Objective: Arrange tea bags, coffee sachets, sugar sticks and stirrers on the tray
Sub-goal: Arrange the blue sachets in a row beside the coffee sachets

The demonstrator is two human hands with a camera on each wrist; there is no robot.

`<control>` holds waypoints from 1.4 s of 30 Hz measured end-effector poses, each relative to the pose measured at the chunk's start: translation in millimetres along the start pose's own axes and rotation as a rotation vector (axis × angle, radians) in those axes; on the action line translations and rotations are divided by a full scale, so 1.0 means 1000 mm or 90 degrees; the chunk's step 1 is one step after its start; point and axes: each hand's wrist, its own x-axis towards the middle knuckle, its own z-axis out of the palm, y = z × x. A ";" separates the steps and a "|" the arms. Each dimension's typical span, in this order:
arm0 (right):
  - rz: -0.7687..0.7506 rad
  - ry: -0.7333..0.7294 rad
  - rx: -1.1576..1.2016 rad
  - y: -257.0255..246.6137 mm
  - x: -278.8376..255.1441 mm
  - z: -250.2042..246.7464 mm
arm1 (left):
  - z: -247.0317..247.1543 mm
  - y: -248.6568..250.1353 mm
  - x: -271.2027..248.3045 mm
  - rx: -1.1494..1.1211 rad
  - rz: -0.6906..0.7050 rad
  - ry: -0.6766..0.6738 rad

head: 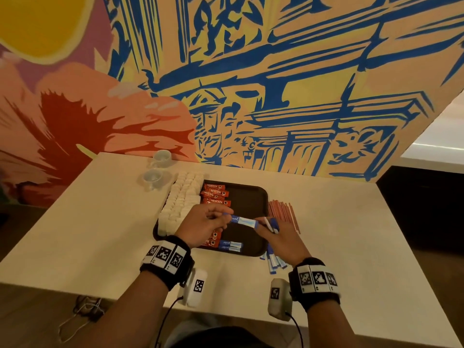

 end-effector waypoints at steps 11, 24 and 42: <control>0.037 -0.007 0.123 -0.018 -0.010 0.004 | 0.003 -0.004 -0.014 -0.015 -0.010 0.017; 0.042 0.050 0.107 -0.003 -0.006 0.008 | -0.001 -0.010 -0.022 0.118 -0.020 0.055; 0.255 -0.009 0.116 0.026 0.036 0.007 | 0.010 -0.035 0.051 0.520 0.094 -0.055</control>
